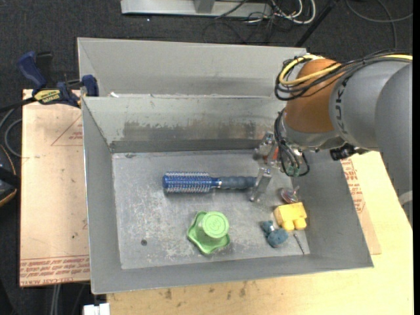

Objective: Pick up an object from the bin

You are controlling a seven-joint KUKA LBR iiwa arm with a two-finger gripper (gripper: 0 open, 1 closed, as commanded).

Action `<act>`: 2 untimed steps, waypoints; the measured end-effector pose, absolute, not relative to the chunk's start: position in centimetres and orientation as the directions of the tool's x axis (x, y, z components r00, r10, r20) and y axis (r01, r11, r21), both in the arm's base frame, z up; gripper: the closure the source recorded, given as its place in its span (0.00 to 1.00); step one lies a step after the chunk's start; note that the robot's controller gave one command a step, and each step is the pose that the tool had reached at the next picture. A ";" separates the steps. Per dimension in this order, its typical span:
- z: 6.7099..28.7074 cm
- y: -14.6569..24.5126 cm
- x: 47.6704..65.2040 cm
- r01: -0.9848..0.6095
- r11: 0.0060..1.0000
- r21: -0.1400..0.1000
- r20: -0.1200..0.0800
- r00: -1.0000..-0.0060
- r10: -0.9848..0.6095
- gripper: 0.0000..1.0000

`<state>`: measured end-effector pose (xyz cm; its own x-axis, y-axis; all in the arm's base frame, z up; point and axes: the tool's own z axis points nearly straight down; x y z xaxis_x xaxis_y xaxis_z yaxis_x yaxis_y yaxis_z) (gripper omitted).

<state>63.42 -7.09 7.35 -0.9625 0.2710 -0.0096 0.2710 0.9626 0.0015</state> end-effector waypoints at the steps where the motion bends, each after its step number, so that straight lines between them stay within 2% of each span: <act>1: 7.6 -0.2 60.2 0.136 0.991 0.002 -0.019 -0.991 0.136 0.00; 2: 7.6 6.1 59.0 0.173 0.985 0.004 -0.018 -0.985 0.173 0.00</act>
Offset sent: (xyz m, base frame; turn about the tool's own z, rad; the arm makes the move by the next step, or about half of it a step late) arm -0.0376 0.0679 -0.0035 -0.1384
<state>58.98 6.11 7.56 -0.9847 0.1734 -0.0175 0.1734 0.9849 0.0038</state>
